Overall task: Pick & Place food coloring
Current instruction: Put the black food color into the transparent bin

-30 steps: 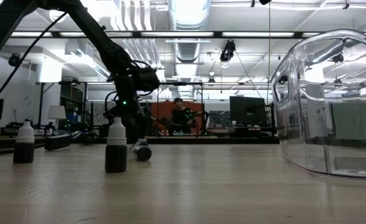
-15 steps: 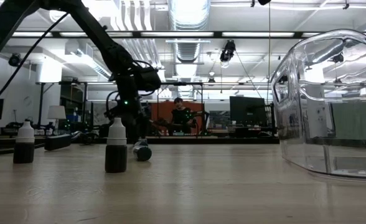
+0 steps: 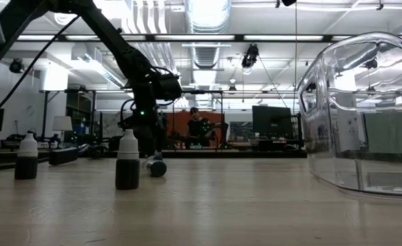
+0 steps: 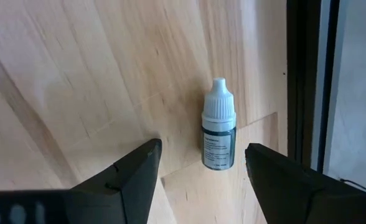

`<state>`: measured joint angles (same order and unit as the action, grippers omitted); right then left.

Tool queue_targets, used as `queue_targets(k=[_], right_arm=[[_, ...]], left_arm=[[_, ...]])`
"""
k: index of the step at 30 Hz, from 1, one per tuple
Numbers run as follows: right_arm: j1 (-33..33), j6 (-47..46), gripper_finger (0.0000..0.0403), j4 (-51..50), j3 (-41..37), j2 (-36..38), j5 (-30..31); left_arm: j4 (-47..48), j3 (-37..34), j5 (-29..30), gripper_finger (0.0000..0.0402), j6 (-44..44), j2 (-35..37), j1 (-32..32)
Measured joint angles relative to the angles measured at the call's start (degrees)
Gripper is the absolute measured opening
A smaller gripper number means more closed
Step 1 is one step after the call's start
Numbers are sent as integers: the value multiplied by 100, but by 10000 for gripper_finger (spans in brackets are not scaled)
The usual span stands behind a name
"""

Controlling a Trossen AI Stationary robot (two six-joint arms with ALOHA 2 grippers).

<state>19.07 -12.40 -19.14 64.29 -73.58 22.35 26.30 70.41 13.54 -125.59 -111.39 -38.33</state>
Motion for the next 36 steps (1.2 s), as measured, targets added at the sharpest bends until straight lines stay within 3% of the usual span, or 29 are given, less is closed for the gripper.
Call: queue_targets(k=[36], right_arm=[[-60,42,249,24,-2,0,-9]], left_arm=[[-464,-31,373,219,-241,-7,-34]])
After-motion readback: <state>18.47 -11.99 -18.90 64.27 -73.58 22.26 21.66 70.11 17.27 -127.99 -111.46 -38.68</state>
